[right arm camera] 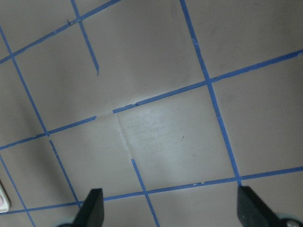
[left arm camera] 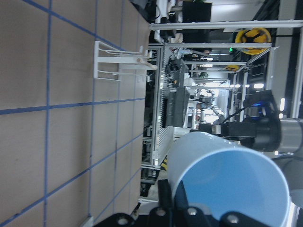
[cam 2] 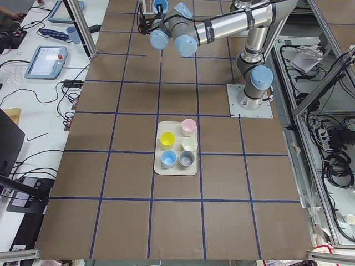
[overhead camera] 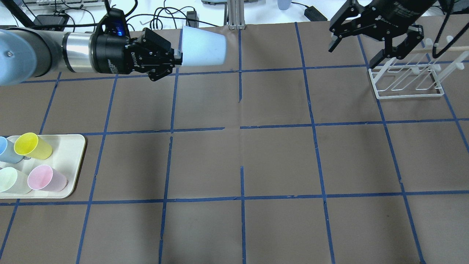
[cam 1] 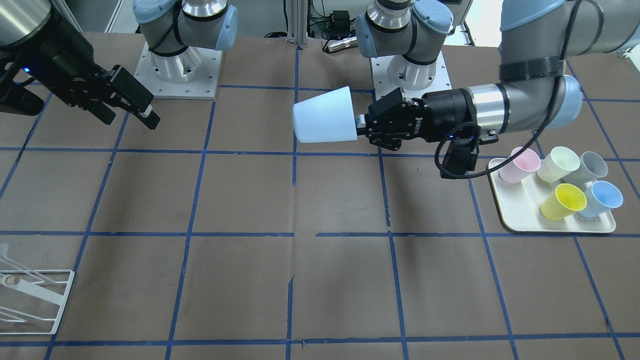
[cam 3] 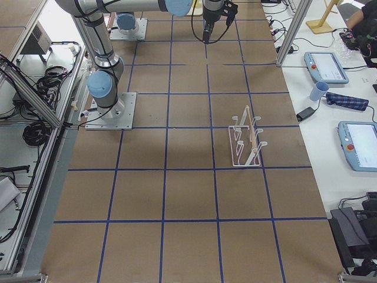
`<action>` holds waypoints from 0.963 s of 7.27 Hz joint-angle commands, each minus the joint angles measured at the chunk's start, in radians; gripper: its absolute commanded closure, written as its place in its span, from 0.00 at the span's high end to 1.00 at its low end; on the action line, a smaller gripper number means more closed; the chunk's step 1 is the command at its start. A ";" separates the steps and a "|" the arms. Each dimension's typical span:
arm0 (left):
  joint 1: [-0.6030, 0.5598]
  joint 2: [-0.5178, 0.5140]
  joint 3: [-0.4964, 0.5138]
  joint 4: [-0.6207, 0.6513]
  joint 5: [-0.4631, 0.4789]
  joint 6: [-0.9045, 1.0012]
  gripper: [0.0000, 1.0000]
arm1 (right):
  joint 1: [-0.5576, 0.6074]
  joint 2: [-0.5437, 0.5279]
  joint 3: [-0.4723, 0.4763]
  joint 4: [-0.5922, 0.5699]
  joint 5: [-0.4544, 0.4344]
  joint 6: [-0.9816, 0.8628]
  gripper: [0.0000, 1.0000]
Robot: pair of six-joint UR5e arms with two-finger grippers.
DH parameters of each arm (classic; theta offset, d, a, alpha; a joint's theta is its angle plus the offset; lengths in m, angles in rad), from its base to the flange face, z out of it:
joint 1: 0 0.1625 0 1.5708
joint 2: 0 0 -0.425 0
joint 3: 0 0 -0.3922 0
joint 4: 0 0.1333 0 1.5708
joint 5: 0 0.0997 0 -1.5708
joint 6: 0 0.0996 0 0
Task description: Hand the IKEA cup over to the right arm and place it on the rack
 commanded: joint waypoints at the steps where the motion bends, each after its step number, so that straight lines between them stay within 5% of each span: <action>1: -0.105 0.019 -0.043 0.008 -0.193 0.002 0.00 | -0.205 0.002 0.003 0.164 0.245 -0.133 1.00; 4: -0.226 0.001 -0.044 0.019 -0.406 -0.002 0.00 | -0.239 0.001 0.011 0.434 0.559 -0.127 1.00; 7: -0.243 -0.014 -0.067 0.082 -0.412 -0.005 0.00 | -0.224 -0.016 0.002 0.629 0.744 -0.116 1.00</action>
